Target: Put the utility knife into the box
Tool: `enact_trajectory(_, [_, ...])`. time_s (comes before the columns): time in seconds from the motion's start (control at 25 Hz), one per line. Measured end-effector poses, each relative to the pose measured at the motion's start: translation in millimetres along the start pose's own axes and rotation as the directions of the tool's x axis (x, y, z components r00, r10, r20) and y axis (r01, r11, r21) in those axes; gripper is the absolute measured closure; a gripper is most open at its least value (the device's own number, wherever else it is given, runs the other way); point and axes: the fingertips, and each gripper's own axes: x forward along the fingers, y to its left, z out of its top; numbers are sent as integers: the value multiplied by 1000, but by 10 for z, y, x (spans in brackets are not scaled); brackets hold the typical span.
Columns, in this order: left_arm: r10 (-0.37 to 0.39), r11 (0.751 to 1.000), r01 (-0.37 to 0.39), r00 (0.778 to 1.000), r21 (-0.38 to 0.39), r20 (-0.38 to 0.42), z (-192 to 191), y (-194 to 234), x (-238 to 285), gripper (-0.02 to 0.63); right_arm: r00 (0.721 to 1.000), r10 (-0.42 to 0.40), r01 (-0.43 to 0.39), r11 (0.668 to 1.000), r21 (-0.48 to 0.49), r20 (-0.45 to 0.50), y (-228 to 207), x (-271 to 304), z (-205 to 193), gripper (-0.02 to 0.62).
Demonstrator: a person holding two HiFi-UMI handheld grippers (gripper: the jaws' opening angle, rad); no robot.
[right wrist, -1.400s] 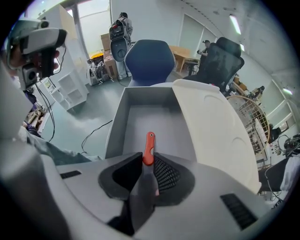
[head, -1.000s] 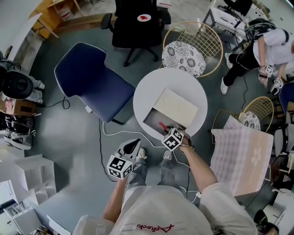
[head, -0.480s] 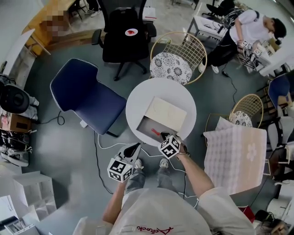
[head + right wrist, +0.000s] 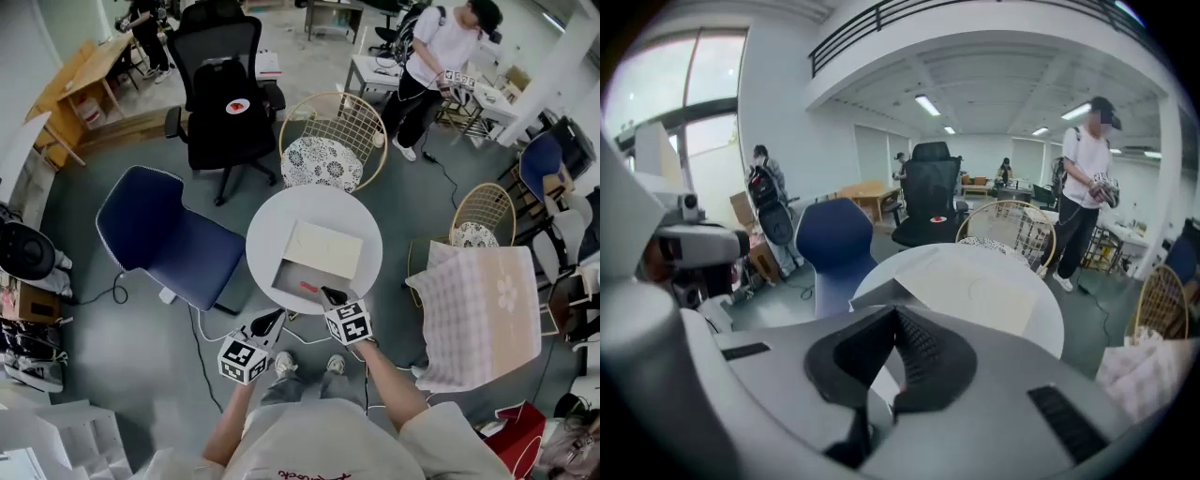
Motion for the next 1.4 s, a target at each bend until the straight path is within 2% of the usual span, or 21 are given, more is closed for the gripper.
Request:
enact_trajectory(0.2, [-1,1000,1,1000,16,-9,-35,-107,-103,595,993,-10,-5,991,131,114,112,-354,2,578])
enact_trajectory(0.48, [-8,999,8,1000,48,-7,-90,-543,-84,595,965,-62,6,977,215,255,157,-987,-73,578])
enact_trajectory(0.68, [-35,998,34,999,55,7,-202,-1124,-106,595,959,-87,26,975,220,271,180,-1452,-409,578])
enact_trajectory(0.96, [-23,996,21,1000,84,21,-363,-1628,-361,595,954,-84,29,982,187,288,425,-1953,-836,578])
enact_trajectory(1.12, [-21,996,19,999,93,25,-515,-1895,-574,595,953,-85,24,978,207,292,639,-2164,-1063,578])
enact_trajectory(1.4, [-22,993,17,999,113,43,-686,-2309,-876,595,941,-76,33,990,135,329,1003,-2564,-1296,580])
